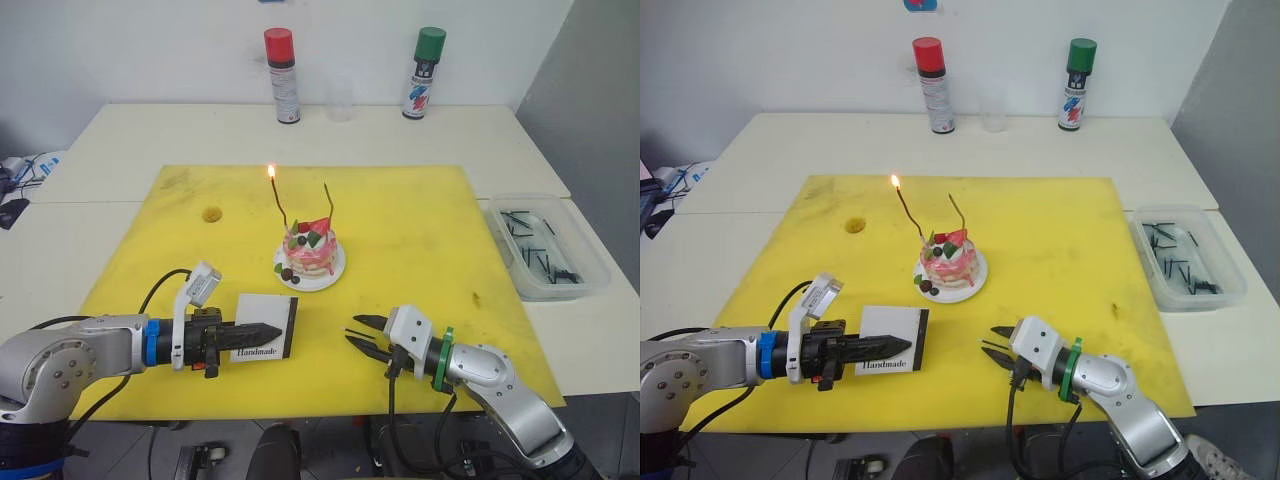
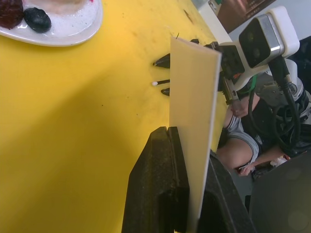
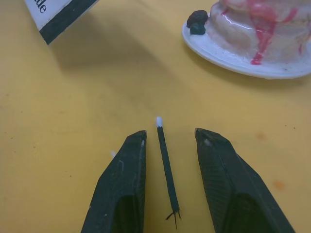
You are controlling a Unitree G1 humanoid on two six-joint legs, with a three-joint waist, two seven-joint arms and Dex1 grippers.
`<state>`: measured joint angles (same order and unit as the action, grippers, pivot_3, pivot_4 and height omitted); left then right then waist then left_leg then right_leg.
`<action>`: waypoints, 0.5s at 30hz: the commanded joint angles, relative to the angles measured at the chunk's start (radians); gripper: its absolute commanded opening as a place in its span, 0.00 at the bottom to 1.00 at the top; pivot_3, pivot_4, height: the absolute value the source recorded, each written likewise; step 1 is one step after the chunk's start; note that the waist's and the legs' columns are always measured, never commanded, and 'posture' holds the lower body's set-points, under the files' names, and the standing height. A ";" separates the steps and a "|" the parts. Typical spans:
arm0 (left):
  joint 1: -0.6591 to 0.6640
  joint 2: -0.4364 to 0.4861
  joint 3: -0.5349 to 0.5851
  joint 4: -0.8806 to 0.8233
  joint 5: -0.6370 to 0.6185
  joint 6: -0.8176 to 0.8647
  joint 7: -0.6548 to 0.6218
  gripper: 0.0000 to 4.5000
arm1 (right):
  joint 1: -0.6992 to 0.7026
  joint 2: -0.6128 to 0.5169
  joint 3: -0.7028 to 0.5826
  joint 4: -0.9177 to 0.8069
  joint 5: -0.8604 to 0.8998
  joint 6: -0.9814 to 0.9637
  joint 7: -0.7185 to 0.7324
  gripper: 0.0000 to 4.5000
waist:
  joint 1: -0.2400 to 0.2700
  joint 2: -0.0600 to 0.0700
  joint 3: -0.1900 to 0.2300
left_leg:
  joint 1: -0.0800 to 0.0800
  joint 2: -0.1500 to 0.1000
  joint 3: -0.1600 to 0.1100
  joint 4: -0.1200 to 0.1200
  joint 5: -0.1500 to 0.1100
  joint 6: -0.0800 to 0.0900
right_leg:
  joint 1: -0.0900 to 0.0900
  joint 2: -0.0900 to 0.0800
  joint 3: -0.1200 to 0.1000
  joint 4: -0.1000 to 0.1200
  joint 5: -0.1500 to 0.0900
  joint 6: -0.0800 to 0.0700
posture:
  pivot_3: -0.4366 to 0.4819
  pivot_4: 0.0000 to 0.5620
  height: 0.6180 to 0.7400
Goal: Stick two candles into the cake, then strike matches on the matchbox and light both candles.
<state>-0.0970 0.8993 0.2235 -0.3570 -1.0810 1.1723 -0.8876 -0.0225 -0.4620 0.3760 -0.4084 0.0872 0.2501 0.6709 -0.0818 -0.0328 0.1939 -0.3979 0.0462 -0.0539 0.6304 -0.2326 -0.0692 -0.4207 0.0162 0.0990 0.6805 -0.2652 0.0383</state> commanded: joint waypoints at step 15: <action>-0.028 0.007 -0.006 -0.012 -0.012 0.007 -0.017 0.00 | 0.001 0.009 0.021 0.008 -0.010 0.001 0.036 0.01 | 0.000 -0.002 -0.001 | 0.001 0.000 0.000 0.000 0.000 0.000 | 0.001 0.000 0.000 0.000 0.000 0.000 | 0.48 0.27 1.00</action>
<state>-0.1141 0.8993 0.2197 -0.3565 -1.0810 1.1779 -0.8880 -0.0289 -0.4519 0.3795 -0.3910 0.0801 0.2459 0.6969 -0.0823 -0.0345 0.1928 -0.3971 0.0462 -0.0540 0.6305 -0.2325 -0.0692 -0.4199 0.0162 0.0990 0.6807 -0.2650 0.0386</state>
